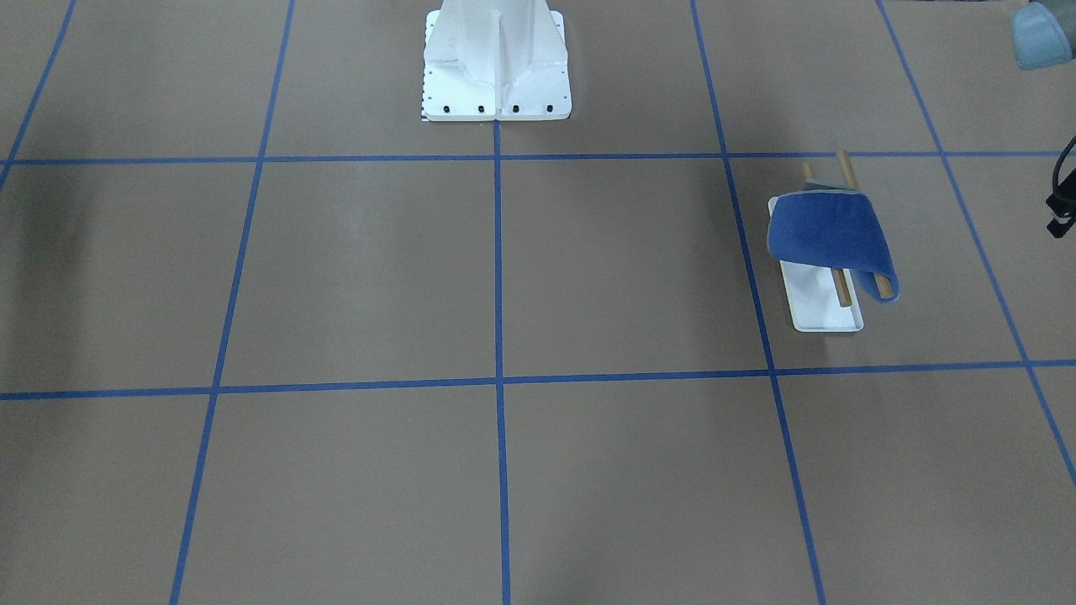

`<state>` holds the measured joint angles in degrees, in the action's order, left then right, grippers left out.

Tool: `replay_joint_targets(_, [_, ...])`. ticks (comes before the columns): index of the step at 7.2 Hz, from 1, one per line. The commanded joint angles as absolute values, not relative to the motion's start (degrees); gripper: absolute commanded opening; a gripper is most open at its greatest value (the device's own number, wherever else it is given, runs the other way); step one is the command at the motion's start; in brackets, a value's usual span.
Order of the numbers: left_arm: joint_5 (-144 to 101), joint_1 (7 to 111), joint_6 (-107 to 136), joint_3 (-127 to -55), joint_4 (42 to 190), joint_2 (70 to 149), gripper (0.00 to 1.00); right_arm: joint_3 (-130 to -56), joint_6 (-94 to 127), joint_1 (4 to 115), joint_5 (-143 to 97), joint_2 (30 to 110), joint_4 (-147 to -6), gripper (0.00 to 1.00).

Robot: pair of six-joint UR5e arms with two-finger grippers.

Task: Hang towel on rack

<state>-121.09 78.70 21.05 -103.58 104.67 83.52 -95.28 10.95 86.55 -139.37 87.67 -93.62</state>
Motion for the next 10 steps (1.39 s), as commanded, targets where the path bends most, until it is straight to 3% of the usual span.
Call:
replay_joint_targets(1, [-121.29,79.28,18.37,-97.33,104.06,87.78,0.98,-95.36,5.98,89.55,-139.05,91.48,-93.60,1.00])
replay_joint_targets(3, [-124.25,81.11,17.93,-93.26,104.24,89.30,0.98,-95.80,6.59,90.44,-135.20,91.76,-93.87,1.00])
replay_joint_targets(10, [-136.32,87.54,6.42,-92.46,99.40,87.89,0.98,-95.80,8.53,90.35,-133.77,92.11,-94.22,1.00])
